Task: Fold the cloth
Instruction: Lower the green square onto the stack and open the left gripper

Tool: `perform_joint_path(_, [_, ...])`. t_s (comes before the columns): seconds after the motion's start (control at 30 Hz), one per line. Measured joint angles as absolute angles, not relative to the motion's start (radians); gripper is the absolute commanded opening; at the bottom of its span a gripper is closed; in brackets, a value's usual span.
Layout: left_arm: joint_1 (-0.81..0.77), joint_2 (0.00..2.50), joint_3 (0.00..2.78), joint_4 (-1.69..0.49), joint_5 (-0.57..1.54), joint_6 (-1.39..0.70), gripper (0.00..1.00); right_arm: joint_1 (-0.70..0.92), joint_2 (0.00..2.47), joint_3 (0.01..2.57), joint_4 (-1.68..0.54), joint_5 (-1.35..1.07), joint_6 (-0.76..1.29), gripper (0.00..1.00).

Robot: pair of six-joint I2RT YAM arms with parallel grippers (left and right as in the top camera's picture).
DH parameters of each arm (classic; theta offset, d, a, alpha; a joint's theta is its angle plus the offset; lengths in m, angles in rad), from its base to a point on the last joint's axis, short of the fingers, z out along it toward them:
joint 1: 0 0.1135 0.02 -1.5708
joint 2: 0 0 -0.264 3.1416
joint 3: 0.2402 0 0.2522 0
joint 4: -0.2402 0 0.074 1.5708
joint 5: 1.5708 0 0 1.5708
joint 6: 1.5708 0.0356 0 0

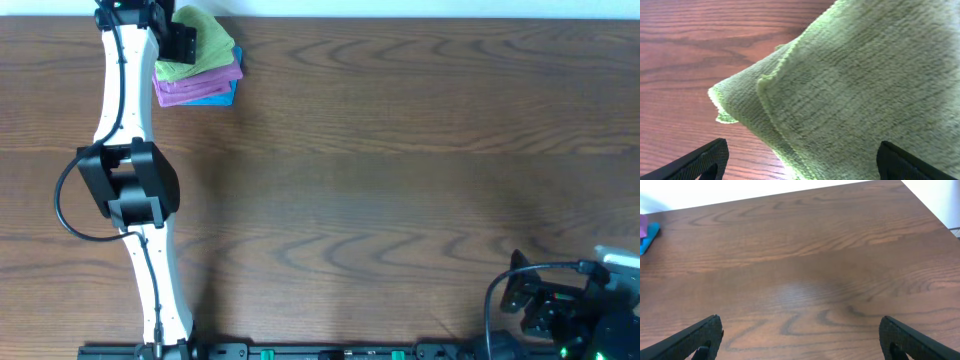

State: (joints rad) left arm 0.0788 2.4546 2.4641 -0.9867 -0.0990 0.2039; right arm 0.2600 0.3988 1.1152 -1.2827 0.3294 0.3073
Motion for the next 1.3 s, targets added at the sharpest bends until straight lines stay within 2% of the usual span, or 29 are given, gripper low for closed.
perform_joint_path(0.4, [0.079,2.365,2.574,-0.986,-0.157,0.169,0.95,0.260,0.399,1.115,-1.283,0.329,0.307,0.99])
perform_joint_path(0.6, [0.078,2.282,2.581,-1.077,-0.171,0.127,0.95,0.260,0.399,1.115,-1.283,0.329,0.307,0.99])
perform_joint_path(0.8, [0.076,2.251,2.581,-1.174,-0.110,0.078,0.95,0.260,0.399,1.115,-1.283,0.329,0.307,0.99])
perform_joint_path(1.03, [0.062,2.251,2.581,-1.198,-0.017,-0.079,0.95,0.260,0.399,1.115,-1.283,0.330,0.307,0.99])
perform_joint_path(1.3, [0.018,2.251,2.581,-1.207,0.105,-0.142,0.95,0.260,0.399,1.115,-1.283,0.329,0.307,0.99])
